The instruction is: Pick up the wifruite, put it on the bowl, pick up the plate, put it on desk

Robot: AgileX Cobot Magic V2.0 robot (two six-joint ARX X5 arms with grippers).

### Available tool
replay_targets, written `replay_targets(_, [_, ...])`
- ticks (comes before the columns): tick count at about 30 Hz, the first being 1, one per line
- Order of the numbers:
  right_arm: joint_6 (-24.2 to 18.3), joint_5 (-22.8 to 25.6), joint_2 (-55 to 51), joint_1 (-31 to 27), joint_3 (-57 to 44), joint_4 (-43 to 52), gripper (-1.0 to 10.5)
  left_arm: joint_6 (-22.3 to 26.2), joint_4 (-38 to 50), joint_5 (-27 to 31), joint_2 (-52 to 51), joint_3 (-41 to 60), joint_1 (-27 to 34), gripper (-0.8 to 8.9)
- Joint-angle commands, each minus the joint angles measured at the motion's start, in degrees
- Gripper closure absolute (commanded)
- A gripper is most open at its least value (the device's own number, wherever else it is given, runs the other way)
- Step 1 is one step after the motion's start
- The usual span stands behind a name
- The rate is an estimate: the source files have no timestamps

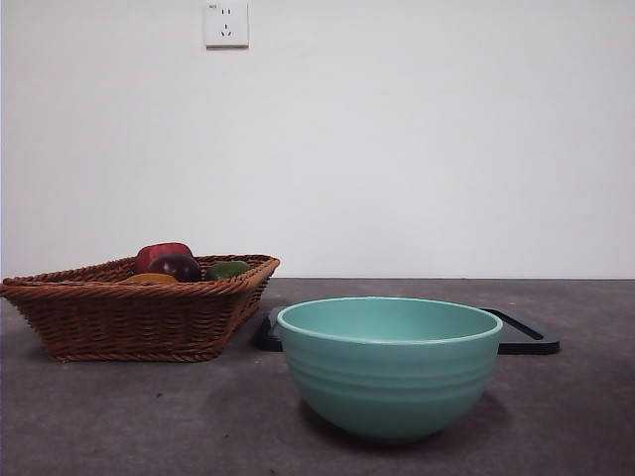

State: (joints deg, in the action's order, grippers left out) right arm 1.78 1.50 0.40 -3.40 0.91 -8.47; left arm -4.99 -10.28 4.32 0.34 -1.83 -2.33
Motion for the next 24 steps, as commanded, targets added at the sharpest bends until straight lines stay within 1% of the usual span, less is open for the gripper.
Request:
replay_targets(1, [0.77, -0.07, -0.2, -0.07, -0.26, 1.22, 9.3, 0.85, -0.42, -0.26, -0.15, 1.16, -0.04, 7.89])
replay_targets(6, [1.11, -0.24, -0.2, -0.04, -0.26, 2.6, 9.3, 0.74, -0.42, -0.26, -0.15, 1.16, -0.04, 7.89])
replay_targets(8, [2.49, -0.63, -0.2, -0.07, -0.26, 2.25, 9.3, -1.42, -0.46, -0.28, -0.15, 1.16, -0.04, 7.89])
replay_targets(10, [2.95, -0.61, -0.2, -0.07, -0.26, 2.47, 9.3, -3.37, -0.48, -0.28, -0.15, 1.16, -0.04, 7.93])
replay_targets(15, [8.59, -0.52, -0.2, -0.07, -0.07, 2.71, 9.4, -6.62, -0.46, -0.28, -0.15, 0.31, -0.07, 7.99])
replay_targets(17, [11.28, 0.5, -0.2, -0.07, 0.42, 3.17, 9.4, -8.22, -0.37, -0.28, -0.15, -1.31, -0.07, 7.99])
replay_targets(21, [18.32, 1.36, -0.13, -0.07, 2.34, 4.81, 9.4, -8.44, -0.26, -0.15, 0.42, -5.51, -0.07, 7.99])
replay_targets(24, [21.2, 1.62, 0.31, -0.07, 4.66, 5.46, 9.4, -9.6, -0.24, -0.15, 2.47, -9.33, -0.07, 7.99])
